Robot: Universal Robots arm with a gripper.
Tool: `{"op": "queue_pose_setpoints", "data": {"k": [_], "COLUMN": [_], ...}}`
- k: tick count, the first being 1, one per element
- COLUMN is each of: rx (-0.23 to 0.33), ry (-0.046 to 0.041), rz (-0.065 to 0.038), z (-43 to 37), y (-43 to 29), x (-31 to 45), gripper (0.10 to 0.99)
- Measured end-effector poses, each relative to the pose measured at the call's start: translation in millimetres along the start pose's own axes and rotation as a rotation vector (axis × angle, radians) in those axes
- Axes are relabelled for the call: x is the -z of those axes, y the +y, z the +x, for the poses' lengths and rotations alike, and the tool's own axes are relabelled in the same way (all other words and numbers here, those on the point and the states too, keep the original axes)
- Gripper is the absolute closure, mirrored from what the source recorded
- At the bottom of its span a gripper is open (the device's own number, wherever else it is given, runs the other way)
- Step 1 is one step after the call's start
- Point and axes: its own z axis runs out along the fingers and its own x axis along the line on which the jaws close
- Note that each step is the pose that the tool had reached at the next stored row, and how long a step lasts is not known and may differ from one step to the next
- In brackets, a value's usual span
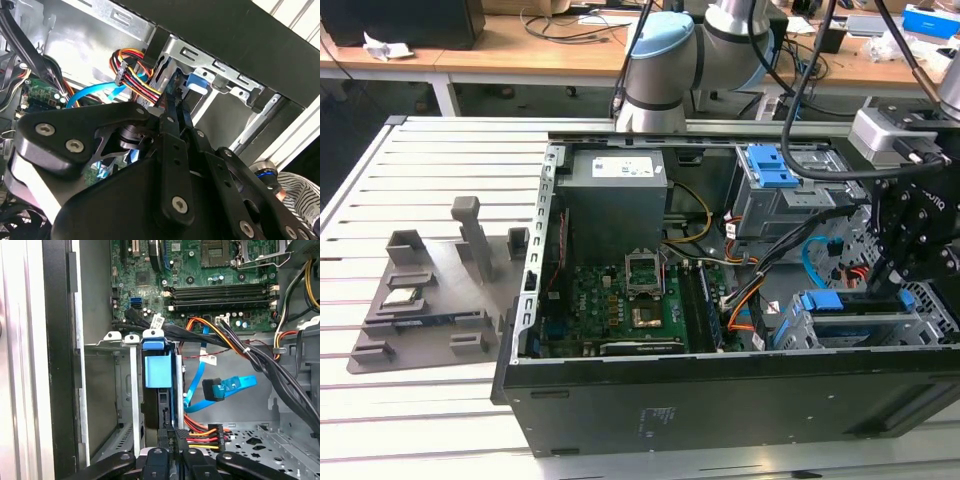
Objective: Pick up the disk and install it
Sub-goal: 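Insert the first disk wire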
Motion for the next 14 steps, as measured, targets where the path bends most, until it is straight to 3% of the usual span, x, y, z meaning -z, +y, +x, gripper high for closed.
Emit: {"op": "queue_pose_setpoints", "data": {"k": [4, 11, 13, 14], "rx": [-0.005, -0.005, -0.006, -0.005], "ry": [0.0006, -0.0011, -0.0015, 0.0003], "rz": [0.000, -0.001, -0.001, -0.001], "z": [-0.2, -0.1, -0.1, 0.0], "y": [-2.1, 0.4, 0.4, 0.4], "x": [-1.6, -6.8, -7.3, -6.4], "gripper": [0.918, 0.918, 0.906, 0.839]}}
